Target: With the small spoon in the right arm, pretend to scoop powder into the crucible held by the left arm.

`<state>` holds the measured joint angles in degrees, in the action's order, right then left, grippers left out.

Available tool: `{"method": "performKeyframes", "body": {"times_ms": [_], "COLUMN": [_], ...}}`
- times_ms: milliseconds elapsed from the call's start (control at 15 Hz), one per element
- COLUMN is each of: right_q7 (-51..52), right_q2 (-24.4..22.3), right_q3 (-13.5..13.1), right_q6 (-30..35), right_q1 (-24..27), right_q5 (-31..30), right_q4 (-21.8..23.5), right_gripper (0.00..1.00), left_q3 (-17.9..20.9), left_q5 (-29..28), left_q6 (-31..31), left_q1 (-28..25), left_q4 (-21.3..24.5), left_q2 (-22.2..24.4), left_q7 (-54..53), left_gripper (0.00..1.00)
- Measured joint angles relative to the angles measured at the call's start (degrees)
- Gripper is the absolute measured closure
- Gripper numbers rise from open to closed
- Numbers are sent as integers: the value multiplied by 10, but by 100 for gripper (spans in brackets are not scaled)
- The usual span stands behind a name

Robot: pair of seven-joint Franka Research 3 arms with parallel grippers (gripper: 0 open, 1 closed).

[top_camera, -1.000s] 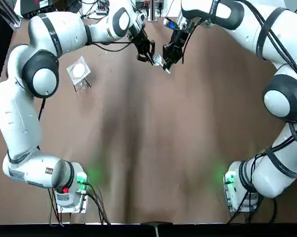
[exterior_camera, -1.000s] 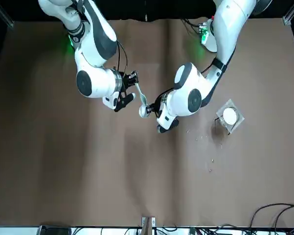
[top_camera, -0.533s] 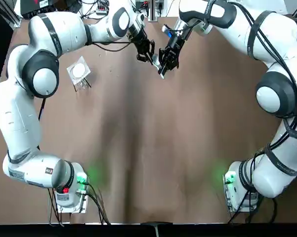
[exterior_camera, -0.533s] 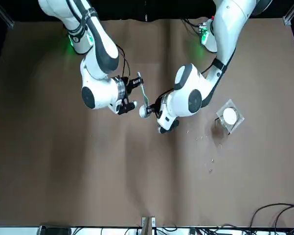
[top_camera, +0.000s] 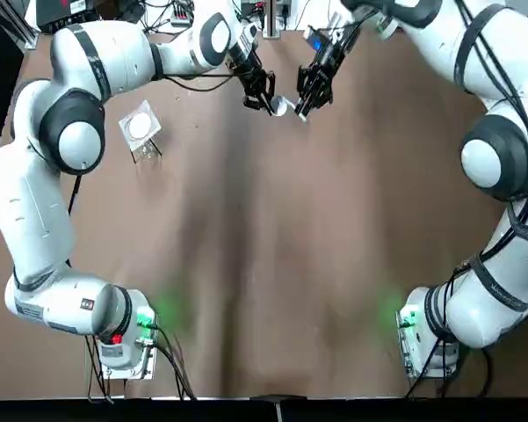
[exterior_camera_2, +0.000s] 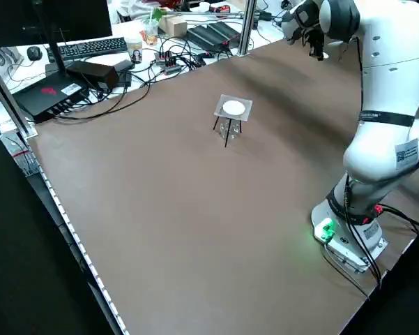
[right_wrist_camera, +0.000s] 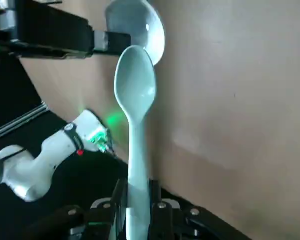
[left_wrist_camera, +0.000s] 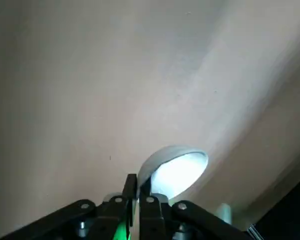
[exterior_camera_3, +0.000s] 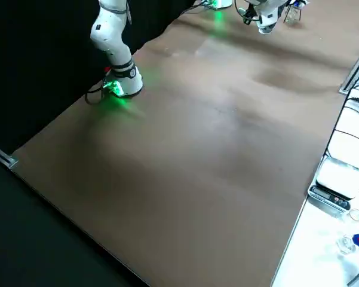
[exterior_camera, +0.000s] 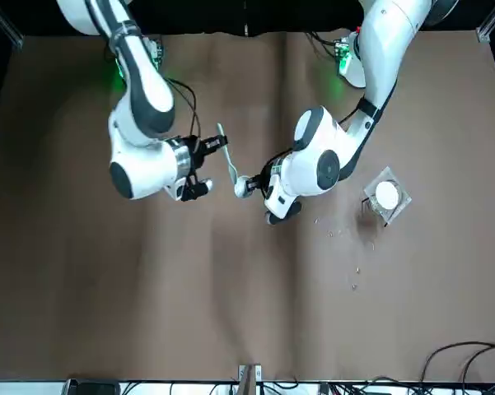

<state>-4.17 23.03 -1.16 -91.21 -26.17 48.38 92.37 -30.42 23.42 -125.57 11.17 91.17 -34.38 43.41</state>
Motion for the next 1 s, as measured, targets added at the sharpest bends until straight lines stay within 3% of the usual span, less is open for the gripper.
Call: {"method": "performKeyframes", "body": {"times_ms": [200, 467, 733, 800, 1000], "right_q7": [33, 129, 278, 383, 531], "right_q2": [-2, 0, 2, 9, 40], "right_q3": [-2, -4, -5, -6, -7], "right_q6": [30, 48, 51, 52, 38], "right_q1": [38, 94, 154, 183, 225], "right_q5": [-8, -84, -203, -263, -356], "right_q4": [-15, -14, -12, -8, -4], "right_gripper": [78, 78, 78, 78, 78], "left_q3": [0, 1, -3, -4, -24], "left_q5": [0, -2, -2, -3, -4], "left_q6": [0, 1, 64, 117, 178], "left_q1": [-1, -37, -113, -159, -264], "left_q4": [-2, -8, -8, -3, 40], "left_q2": [0, 5, 21, 38, 77], "left_q7": [0, -24, -71, -111, -225], "left_gripper": [94, 94, 94, 94, 94]}}
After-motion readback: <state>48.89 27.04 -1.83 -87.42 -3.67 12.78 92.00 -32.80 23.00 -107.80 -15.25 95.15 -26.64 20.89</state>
